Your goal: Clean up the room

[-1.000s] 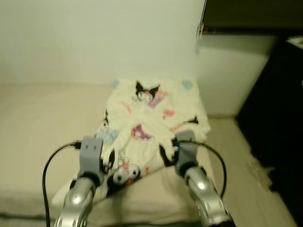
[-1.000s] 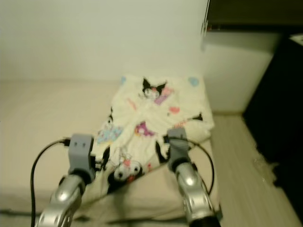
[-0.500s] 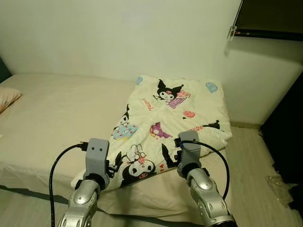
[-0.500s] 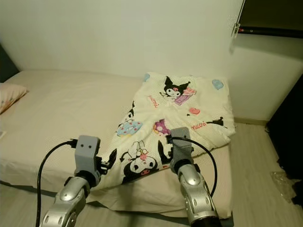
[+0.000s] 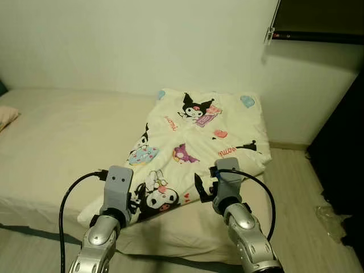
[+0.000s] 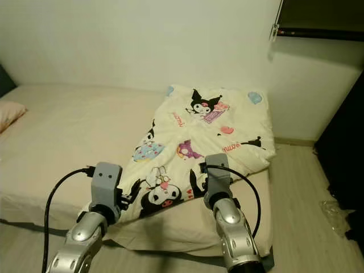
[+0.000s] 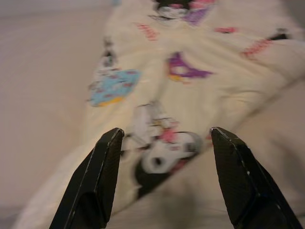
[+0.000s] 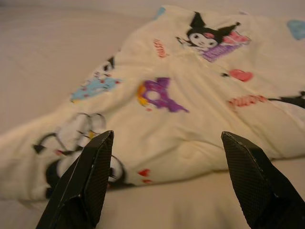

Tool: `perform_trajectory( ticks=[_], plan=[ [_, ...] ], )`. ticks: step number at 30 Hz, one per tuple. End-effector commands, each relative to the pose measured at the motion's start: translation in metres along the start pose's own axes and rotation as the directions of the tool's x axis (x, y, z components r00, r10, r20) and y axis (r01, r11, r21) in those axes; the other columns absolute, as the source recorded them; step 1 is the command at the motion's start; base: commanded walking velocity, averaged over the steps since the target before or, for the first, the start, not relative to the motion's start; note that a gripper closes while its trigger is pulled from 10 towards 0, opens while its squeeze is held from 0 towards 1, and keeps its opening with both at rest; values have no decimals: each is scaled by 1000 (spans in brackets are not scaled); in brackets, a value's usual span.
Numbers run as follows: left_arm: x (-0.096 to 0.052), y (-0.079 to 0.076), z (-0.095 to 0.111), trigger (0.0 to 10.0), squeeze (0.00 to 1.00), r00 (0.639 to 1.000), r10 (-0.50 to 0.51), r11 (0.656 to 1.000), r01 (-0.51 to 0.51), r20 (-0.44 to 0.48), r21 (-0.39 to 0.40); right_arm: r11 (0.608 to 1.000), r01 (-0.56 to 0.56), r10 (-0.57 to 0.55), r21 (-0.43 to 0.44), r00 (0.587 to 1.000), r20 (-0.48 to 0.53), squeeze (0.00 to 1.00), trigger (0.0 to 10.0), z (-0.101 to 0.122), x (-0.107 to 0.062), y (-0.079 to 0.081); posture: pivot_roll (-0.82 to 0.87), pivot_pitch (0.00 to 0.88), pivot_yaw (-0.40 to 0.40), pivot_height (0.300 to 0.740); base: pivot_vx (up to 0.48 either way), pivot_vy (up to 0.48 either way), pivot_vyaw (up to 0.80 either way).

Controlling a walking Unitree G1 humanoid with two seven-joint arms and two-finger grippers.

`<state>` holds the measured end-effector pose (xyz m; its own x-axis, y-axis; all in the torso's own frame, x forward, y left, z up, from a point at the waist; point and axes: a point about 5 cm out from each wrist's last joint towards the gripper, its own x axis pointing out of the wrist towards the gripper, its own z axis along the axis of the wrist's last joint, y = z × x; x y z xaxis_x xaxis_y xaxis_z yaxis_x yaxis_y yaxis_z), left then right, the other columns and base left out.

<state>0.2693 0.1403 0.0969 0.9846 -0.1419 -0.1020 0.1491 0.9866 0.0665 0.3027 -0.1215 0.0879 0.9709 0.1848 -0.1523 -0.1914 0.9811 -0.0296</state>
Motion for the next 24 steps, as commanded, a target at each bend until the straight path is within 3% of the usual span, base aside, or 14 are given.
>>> perform_trajectory(
  ticks=[1,12,24],
  plan=[
    [-1,1,-1,10000,0,1000,3,1000,-3,-11,11,1000,6,-6,15,1000,-6,0,10000,-1,-1,0,-65,137,27,740,0,-382,0],
    [-1,2,1,10000,0,1000,16,1000,-16,-5,-2,999,-40,40,-33,999,-2,0,10000,1,-1,5,-67,140,24,740,0,-382,0],
    [-1,1,2,10000,0,1000,25,1000,-25,-4,-6,996,-71,71,-49,997,-8,0,10000,1,-2,9,-66,144,19,740,0,-371,764]
  ],
)
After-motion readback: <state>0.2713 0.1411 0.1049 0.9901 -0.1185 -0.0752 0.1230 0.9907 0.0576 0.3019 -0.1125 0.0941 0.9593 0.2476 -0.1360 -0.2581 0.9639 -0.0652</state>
